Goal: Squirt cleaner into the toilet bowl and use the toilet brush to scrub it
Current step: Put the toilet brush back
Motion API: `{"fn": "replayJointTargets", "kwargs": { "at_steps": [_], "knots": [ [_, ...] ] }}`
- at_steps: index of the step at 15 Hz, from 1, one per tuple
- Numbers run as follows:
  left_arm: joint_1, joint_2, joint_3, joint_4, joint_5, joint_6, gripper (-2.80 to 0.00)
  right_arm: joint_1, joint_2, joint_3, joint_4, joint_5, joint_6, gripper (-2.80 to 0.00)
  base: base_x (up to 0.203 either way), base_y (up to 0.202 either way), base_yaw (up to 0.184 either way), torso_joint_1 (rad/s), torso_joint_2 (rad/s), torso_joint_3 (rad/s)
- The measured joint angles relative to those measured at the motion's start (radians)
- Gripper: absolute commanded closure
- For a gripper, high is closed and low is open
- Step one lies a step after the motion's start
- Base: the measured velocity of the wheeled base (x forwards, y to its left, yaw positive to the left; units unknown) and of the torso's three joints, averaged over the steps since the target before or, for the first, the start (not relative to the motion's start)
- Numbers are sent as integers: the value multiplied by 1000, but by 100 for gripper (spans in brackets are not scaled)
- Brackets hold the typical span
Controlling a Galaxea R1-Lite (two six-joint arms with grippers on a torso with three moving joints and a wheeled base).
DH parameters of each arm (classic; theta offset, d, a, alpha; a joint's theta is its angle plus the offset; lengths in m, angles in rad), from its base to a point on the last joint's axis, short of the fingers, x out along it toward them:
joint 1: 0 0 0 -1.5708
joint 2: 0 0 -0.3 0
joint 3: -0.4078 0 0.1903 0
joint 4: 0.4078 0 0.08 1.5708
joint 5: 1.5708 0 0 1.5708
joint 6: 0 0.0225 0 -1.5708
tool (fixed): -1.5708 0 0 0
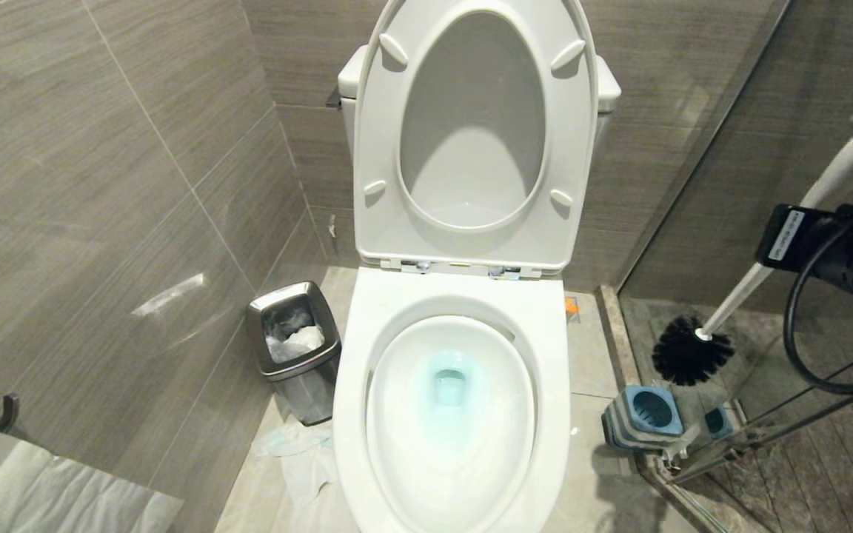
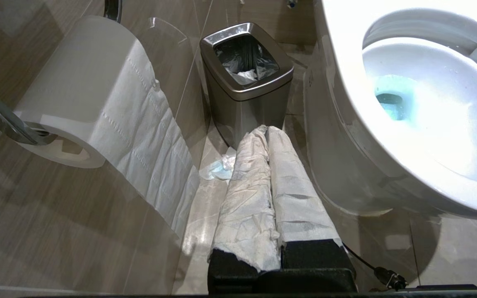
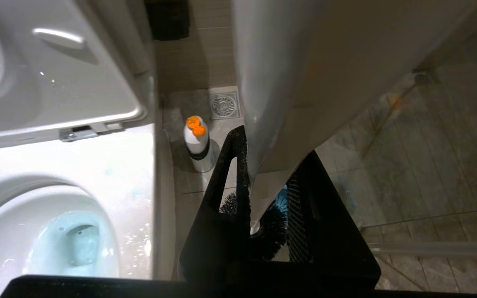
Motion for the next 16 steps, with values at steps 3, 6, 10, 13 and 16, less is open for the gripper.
{"fn": "replayJointTargets", "kwargs": {
  "at_steps": [3,6,10,13,16],
  "knots": [
    [0,0,0,0,1,0,0,-141,-15,73,-72,134,-12,0,0,0,0,0,0,0],
    [0,0,0,0,0,0,0,-279,-6,142,-166,292,-66,0,0,0,0,0,0,0],
    [0,0,0,0,0,0,0,-378,94,202,-365,363,-103,0,0,0,0,0,0,0],
    [0,0,0,0,0,0,0,-399,195,227,-469,366,-116,0,0,0,0,0,0,0],
    [0,0,0,0,0,0,0,-404,293,234,-553,366,-128,0,0,0,0,0,0,0]
  ]
}}
